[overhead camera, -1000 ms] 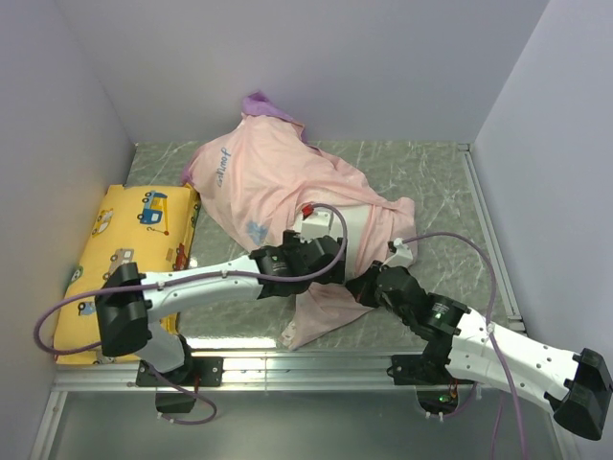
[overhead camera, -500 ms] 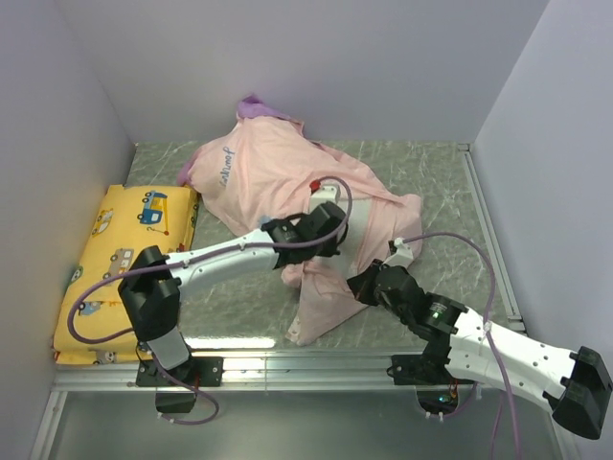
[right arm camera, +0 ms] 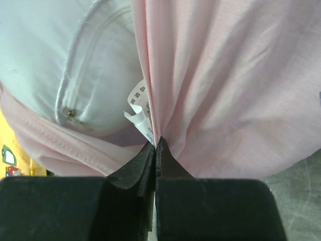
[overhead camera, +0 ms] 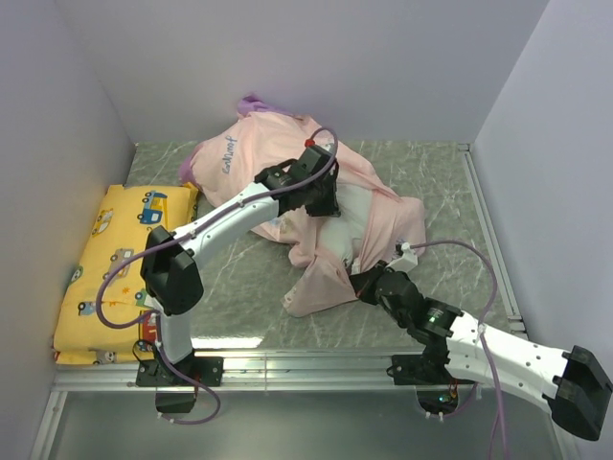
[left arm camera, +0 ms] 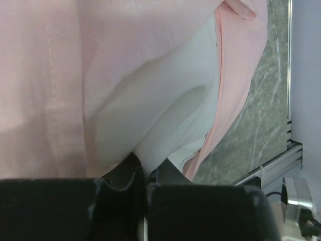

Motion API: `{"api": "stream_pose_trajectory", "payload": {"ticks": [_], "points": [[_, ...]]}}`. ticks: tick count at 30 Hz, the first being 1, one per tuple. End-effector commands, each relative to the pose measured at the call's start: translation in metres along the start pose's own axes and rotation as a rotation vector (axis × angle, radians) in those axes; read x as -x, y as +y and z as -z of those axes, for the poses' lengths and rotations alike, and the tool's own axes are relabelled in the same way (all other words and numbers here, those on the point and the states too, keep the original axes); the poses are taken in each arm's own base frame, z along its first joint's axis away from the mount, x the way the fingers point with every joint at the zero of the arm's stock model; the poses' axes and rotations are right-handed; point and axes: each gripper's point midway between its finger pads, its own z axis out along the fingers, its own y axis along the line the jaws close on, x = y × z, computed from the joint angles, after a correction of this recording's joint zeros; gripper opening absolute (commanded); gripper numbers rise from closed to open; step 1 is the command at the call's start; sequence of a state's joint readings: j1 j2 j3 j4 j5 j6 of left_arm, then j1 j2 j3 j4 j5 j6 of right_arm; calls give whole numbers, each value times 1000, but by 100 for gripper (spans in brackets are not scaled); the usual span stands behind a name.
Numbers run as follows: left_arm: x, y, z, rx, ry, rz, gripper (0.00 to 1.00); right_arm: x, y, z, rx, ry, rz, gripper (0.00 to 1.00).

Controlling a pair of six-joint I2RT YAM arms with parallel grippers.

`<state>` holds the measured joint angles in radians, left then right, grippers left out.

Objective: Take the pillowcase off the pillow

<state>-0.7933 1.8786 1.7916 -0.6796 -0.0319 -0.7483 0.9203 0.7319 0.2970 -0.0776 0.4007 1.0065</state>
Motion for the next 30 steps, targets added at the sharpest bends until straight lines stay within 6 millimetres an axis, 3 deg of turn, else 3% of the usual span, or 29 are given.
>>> {"api": "stream_pose_trajectory", "payload": {"ticks": [1,8,19,22,24,27,30], "points": [[121,-43,53,-216,-347,102,0,-39,-36,0,-101,133,64,0],[136,-52,71,-266,-342,122,0,-53,-36,-17,-133,179,90,0],[144,-71,65,-328,-304,159,0,-50,-34,-23,-207,151,175,0],[151,-74,69,-344,-315,173,0,-55,-17,-17,-194,132,250,0],[151,-72,60,-332,-305,187,0,-59,6,-15,-159,112,305,0],[151,-72,51,-329,-297,200,0,-70,22,-16,-116,133,321,0],[150,-70,44,-318,-293,202,0,-76,22,-16,-109,134,346,0]]}}
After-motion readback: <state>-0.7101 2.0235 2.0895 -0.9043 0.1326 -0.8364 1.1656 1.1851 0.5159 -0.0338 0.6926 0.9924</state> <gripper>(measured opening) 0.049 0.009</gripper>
